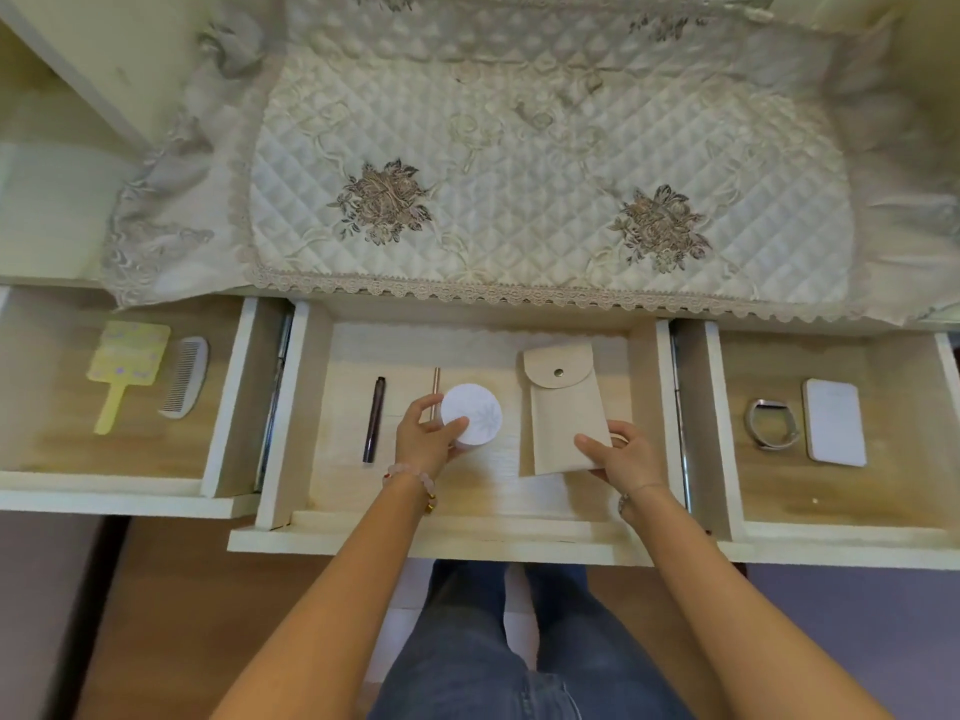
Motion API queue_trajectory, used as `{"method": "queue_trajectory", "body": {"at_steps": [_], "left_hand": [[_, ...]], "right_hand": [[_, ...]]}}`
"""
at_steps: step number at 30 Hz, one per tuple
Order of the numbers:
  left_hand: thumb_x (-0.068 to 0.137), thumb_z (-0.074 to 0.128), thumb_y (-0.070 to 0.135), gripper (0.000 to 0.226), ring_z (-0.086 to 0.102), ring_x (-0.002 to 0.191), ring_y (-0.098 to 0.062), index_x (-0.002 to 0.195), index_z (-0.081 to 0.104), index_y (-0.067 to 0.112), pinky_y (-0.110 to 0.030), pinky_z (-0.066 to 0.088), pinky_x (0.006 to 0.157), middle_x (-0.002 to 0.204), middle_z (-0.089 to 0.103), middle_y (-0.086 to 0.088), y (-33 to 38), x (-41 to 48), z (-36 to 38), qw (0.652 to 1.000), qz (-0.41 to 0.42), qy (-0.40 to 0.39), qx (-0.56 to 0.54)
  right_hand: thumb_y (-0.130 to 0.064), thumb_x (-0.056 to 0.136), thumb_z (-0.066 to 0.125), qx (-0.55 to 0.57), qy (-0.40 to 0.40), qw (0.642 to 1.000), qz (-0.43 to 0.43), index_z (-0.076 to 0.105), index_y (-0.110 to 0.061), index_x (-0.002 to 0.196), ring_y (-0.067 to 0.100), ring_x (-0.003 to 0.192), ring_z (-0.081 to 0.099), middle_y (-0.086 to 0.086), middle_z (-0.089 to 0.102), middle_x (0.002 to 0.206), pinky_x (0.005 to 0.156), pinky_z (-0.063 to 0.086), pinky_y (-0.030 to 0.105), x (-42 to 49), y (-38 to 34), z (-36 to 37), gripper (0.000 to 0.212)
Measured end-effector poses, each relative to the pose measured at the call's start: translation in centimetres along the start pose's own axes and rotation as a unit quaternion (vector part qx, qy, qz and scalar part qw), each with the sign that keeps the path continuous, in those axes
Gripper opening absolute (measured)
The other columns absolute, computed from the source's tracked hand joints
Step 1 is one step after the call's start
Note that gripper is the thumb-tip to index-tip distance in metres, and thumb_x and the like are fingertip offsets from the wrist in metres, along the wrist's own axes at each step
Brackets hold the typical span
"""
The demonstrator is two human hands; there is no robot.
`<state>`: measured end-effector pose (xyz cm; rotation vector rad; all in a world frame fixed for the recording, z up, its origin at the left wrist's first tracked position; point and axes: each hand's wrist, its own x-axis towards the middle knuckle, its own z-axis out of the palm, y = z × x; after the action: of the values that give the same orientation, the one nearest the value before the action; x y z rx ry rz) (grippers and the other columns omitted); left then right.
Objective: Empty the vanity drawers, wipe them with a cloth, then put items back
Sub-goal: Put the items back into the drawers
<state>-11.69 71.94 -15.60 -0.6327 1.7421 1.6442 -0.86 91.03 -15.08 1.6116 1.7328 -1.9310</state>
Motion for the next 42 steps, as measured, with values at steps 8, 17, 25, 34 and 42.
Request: {"method": "queue_trajectory", "body": {"at_steps": [8, 17, 25, 34, 42], "left_hand": [[0.080, 0.064, -0.005, 0.040, 0.055, 0.108, -0.040, 0.112, 0.050, 0.014, -0.032, 0.055, 0.063, 0.122, 0.051, -0.022, -1.9, 1.6, 0.9, 0.999, -0.043, -0.014, 0.028], [0.078, 0.070, 0.002, 0.050, 0.056, 0.107, -0.034, 0.123, 0.047, 0.005, -0.036, 0.055, 0.073, 0.126, 0.052, -0.020, -3.4, 2.9, 2.2, 0.995, -0.062, 0.018, 0.077], [0.080, 0.069, 0.009, 0.042, 0.056, 0.103, -0.026, 0.118, 0.052, 0.004, -0.032, 0.050, 0.080, 0.117, 0.059, -0.015, -4.3, 3.1, 2.2, 0.986, -0.024, 0.049, 0.160], [0.080, 0.070, 0.016, 0.040, 0.056, 0.100, -0.021, 0.115, 0.055, 0.004, -0.021, 0.039, 0.077, 0.115, 0.062, -0.013, -4.7, 2.6, 2.7, 0.953, 0.037, 0.081, 0.290], [0.085, 0.065, 0.016, 0.039, 0.055, 0.106, -0.024, 0.120, 0.051, 0.006, -0.024, 0.038, 0.081, 0.118, 0.059, -0.012, -3.9, 2.1, 2.1, 0.949, 0.047, 0.073, 0.303]], "right_hand": [[-0.004, 0.079, 0.070, 0.009, 0.030, 0.999, 0.041, 0.054, -0.009, 0.111, 0.028, 0.097, 0.061, 0.015, 0.063, 0.108, 0.091, 0.050, 0.039, 1.3, 1.7, 1.2, 0.036], [-0.011, 0.075, 0.074, -0.075, 0.061, 0.994, 0.046, 0.057, -0.012, 0.101, 0.027, 0.098, 0.060, 0.011, 0.064, 0.105, 0.090, 0.049, 0.038, 3.6, 3.2, 0.9, 0.031], [-0.015, 0.075, 0.074, -0.110, 0.081, 0.989, 0.051, 0.054, -0.012, 0.094, 0.025, 0.089, 0.059, 0.007, 0.061, 0.095, 0.083, 0.050, 0.038, 5.0, 4.4, 0.9, 0.027], [-0.023, 0.074, 0.074, -0.223, 0.086, 0.971, 0.031, 0.055, -0.011, 0.098, 0.020, 0.081, 0.056, 0.005, 0.061, 0.095, 0.072, 0.049, 0.032, 5.4, 4.1, 0.4, 0.033], [-0.023, 0.079, 0.070, -0.322, 0.063, 0.944, -0.030, 0.047, -0.012, 0.129, 0.025, 0.111, 0.052, 0.009, 0.052, 0.127, 0.083, 0.042, 0.031, 3.8, 2.7, 0.0, 0.057]]}}
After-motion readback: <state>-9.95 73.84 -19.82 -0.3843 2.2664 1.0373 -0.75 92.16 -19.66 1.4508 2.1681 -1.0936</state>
